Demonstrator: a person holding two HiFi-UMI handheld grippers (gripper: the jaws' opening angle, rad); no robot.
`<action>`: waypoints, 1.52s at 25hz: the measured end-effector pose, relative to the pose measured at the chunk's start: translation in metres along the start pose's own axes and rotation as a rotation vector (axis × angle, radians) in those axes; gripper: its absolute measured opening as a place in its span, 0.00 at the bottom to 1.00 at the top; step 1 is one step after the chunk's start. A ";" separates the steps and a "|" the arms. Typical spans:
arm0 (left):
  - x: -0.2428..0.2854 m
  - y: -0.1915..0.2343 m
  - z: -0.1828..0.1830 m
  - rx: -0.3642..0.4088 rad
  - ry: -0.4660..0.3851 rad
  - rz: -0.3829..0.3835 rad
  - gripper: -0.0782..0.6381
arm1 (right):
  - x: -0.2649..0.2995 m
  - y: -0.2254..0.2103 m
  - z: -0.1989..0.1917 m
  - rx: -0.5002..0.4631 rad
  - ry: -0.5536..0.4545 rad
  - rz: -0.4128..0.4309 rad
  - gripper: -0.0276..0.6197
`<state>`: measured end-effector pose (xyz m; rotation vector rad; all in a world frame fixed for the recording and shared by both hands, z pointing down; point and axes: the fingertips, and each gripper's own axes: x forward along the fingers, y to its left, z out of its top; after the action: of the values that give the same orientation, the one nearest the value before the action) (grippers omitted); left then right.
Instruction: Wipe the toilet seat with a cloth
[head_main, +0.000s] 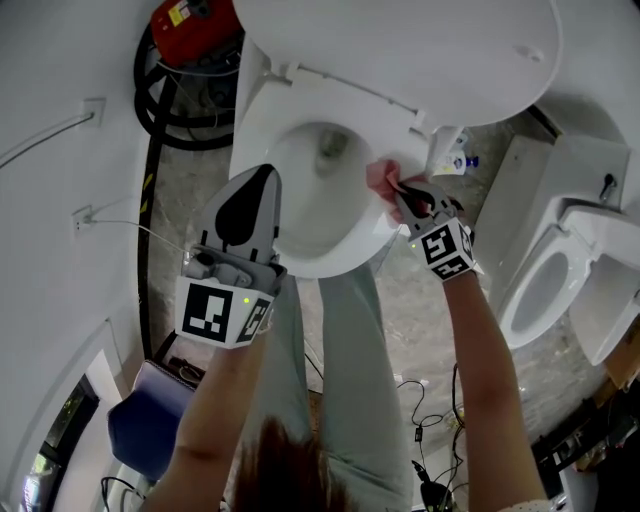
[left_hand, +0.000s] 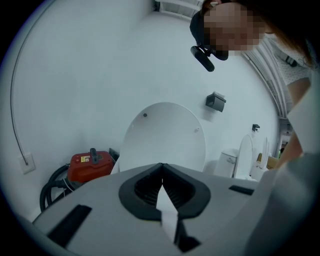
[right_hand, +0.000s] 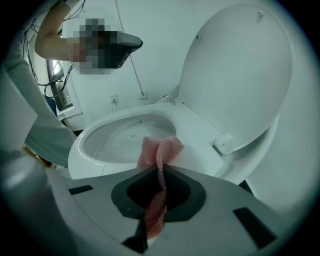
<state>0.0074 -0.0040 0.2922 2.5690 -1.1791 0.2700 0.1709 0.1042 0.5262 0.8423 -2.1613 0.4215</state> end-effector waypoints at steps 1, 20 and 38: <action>-0.001 0.000 -0.001 0.000 0.001 0.001 0.11 | -0.001 0.001 -0.001 0.005 0.002 -0.001 0.09; -0.028 0.006 -0.009 0.011 -0.010 0.057 0.11 | -0.003 0.032 -0.009 0.071 0.034 0.003 0.09; -0.044 0.012 -0.018 0.017 0.012 0.028 0.11 | -0.005 0.048 -0.011 0.154 0.032 -0.044 0.09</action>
<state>-0.0313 0.0260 0.2981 2.5632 -1.2150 0.3019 0.1464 0.1470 0.5285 0.9592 -2.0968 0.5806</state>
